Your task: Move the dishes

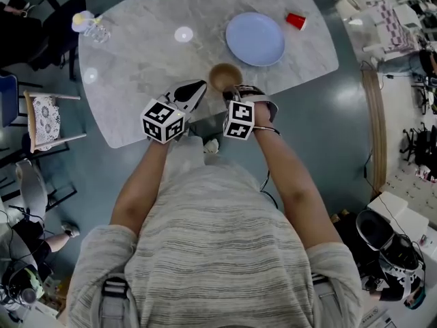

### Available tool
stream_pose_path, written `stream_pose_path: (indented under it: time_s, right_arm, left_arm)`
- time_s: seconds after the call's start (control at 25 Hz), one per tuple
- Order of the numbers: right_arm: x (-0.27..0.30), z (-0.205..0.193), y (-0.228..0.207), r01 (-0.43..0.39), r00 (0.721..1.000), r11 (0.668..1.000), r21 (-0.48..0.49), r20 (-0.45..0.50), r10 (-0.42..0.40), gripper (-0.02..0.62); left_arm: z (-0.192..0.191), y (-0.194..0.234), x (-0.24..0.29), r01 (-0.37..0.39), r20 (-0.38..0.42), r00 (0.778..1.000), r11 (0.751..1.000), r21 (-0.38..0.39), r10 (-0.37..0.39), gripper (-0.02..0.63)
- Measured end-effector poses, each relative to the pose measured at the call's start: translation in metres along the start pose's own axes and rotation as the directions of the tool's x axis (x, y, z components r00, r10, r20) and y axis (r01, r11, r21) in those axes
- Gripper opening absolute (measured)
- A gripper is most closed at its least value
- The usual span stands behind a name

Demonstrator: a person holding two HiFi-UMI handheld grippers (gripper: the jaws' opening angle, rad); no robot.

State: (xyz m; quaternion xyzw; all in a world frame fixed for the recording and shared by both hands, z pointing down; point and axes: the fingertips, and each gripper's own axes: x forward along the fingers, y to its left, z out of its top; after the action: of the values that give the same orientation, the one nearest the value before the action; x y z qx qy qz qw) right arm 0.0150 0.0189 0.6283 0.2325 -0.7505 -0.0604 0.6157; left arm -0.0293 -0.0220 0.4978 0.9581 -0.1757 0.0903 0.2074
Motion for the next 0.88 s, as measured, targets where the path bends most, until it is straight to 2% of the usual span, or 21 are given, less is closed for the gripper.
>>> stream_pose_path:
  time_s: [0.44, 0.88]
  right_arm:
    - [-0.019, -0.06, -0.063, 0.071, 0.997, 0.995, 0.075, -0.037, -0.068, 0.021]
    - [0.011, -0.087, -0.128, 0.092, 0.995, 0.988, 0.127, -0.055, -0.086, 0.021]
  left_arm:
    - [0.02, -0.011, 0.065, 0.074, -0.027, 0.997, 0.997, 0.005, -0.074, 0.021]
    - [0.033, 0.021, 0.107, 0.098, -0.066, 0.993, 0.995, -0.012, -0.099, 0.021]
